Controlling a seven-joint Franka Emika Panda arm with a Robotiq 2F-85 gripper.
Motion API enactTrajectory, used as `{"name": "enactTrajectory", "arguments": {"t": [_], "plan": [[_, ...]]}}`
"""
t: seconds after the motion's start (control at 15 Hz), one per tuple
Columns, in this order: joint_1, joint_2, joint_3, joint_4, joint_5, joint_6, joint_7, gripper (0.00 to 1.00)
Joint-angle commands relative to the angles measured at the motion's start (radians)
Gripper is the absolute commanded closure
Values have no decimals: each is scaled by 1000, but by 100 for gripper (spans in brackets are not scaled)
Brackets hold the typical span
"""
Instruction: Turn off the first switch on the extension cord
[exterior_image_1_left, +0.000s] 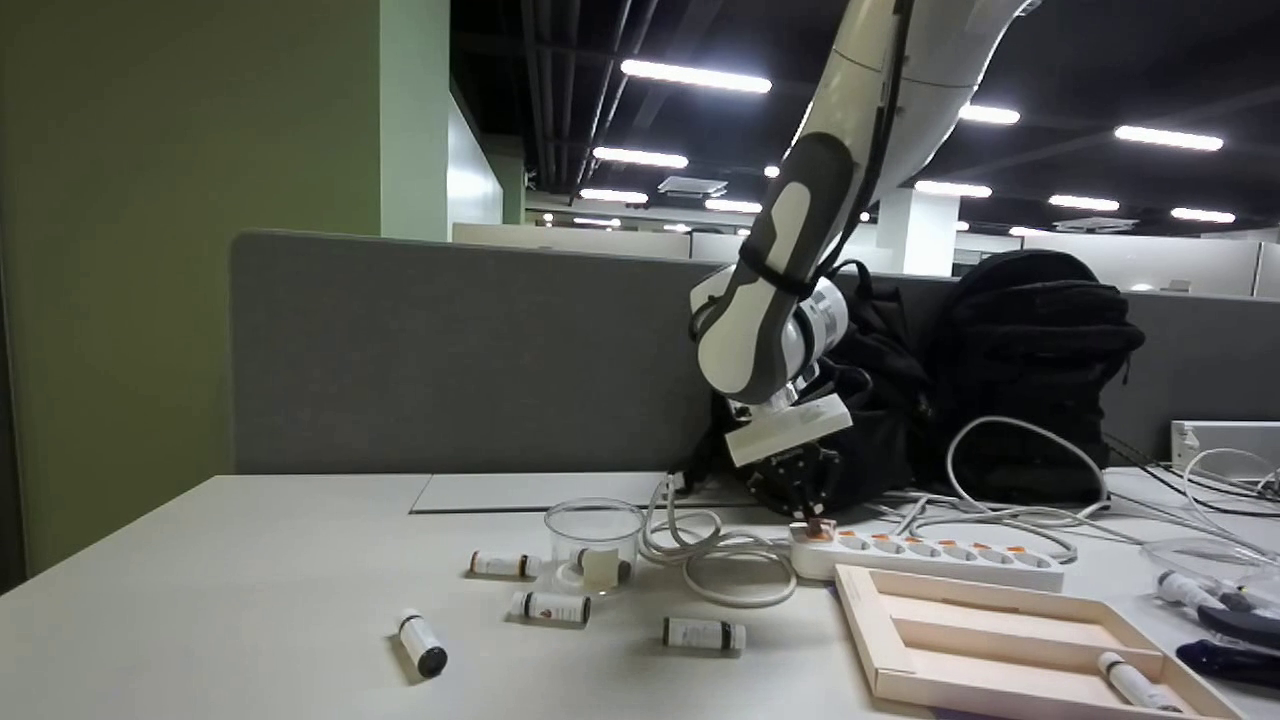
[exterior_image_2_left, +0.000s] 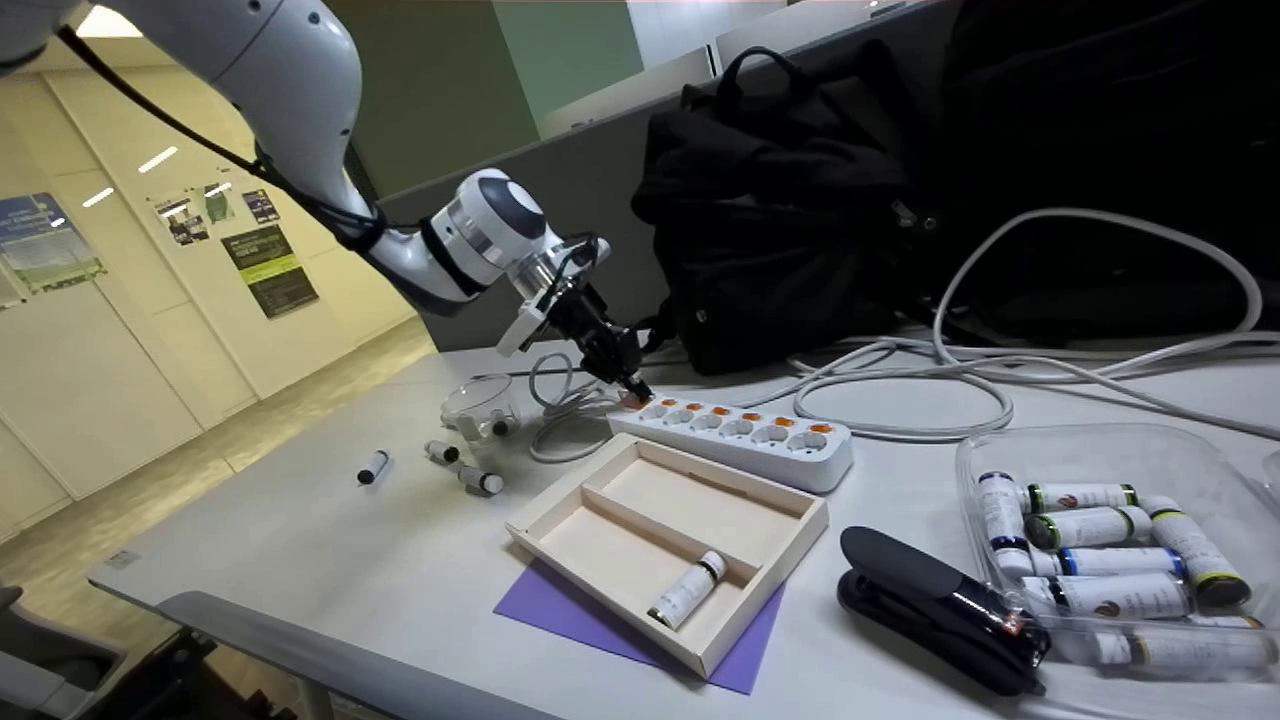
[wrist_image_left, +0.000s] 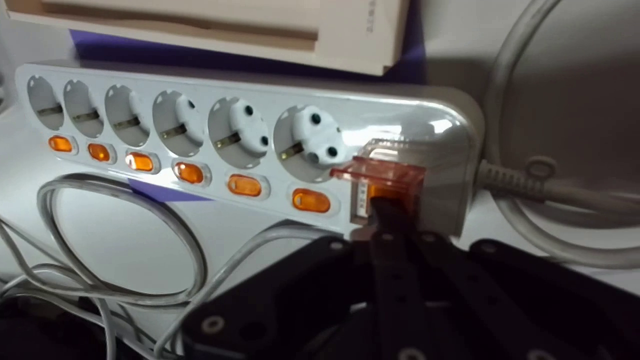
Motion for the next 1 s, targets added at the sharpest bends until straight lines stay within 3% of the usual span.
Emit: {"name": "enactTrajectory", "arguments": {"t": [0.0,0.07,0.47,0.8,0.87,0.93], "plan": [[96,-181,-6,-239,-78,154,104,100],[119,-223,-8,-288,-96,193,120,81],[233,-503,-59,-544,-269,298,277,41],[112,-726,48,-693,-354,287,240,5],[79,-752,72,-708,-366,285,245,2],[53,-664,113,-632,-363,276,257,18]]}}
